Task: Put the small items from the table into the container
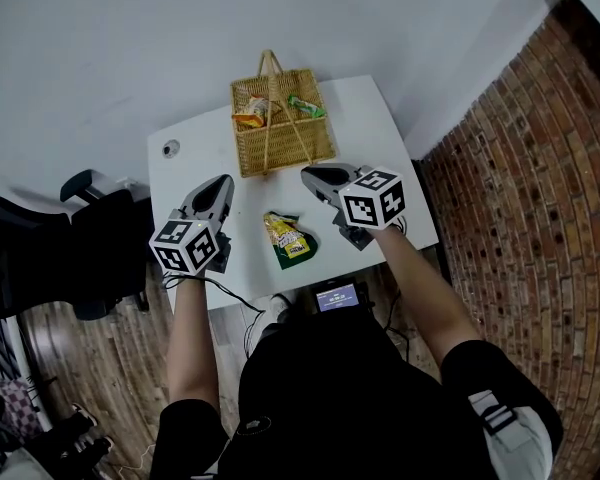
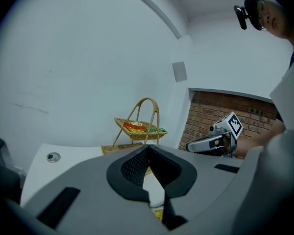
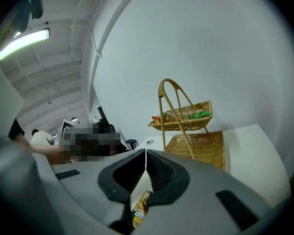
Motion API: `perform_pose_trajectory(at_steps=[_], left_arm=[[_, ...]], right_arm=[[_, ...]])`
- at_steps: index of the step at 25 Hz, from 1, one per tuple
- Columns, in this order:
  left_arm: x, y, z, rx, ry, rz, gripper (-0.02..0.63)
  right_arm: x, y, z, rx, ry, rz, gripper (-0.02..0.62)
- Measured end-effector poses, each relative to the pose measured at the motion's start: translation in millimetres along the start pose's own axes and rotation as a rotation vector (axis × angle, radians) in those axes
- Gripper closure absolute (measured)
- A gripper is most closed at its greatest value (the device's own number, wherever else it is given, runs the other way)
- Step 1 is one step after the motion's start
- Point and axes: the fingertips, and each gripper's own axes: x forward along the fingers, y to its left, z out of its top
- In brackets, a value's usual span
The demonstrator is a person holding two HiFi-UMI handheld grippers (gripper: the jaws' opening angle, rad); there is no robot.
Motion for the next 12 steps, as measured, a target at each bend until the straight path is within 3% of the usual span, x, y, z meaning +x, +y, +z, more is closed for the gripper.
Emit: perform_pose_trajectory(at_steps=[4, 9, 12], left_arm=[[-3.9, 2.4, -15.9, -0.022, 0.021, 0.011, 0.597], [-12.4, 1.7, -36.2, -0.056, 0.047, 0.009, 0.597], [-18.9, 0.5, -48.9, -0.08, 0.062, 0.005, 0.597]], right_arm=[[11.9, 4.0, -18.2, -0.009, 0.052, 0.031, 0.579], [30.4, 13.6, -47.7, -0.012, 0.149, 0.101, 0.458], [41.9, 15.6, -69.9, -0.026, 0.208, 0.114, 0.423]])
